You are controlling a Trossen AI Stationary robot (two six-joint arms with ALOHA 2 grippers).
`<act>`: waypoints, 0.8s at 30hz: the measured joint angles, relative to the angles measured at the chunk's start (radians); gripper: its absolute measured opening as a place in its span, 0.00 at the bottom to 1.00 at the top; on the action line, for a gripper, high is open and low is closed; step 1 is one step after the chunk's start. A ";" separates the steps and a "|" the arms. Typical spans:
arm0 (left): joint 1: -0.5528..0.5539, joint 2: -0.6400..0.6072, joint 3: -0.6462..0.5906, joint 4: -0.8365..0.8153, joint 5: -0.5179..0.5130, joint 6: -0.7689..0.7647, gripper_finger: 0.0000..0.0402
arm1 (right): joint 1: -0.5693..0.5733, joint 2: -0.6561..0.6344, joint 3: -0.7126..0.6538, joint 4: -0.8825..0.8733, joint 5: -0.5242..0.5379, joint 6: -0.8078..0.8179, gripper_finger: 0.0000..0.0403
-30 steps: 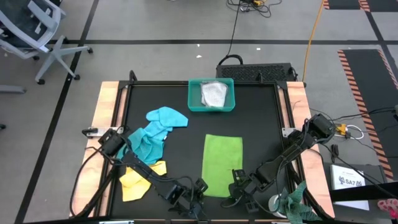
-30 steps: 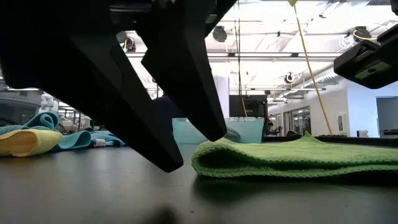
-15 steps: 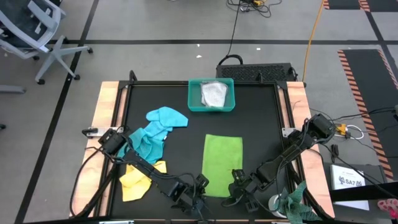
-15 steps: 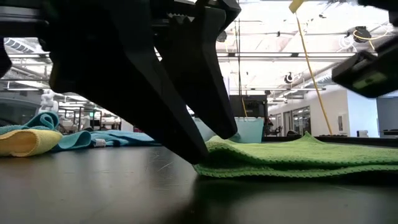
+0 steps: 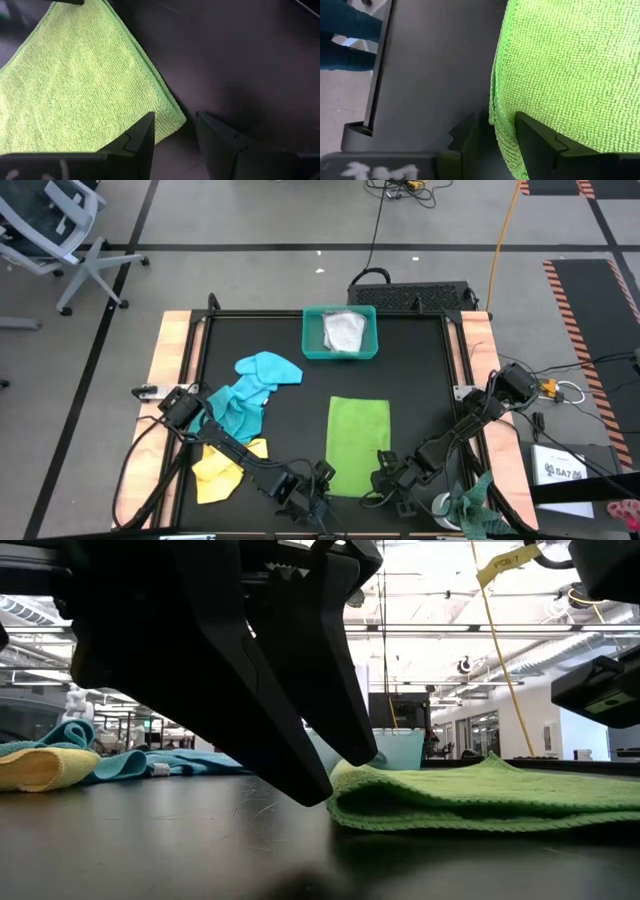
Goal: Fold microfiber towels
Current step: Fold the green microfiber towel
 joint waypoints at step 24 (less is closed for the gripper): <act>0.023 0.021 0.002 0.001 0.069 -0.082 0.29 | 0.000 0.001 0.000 0.026 0.004 0.000 0.31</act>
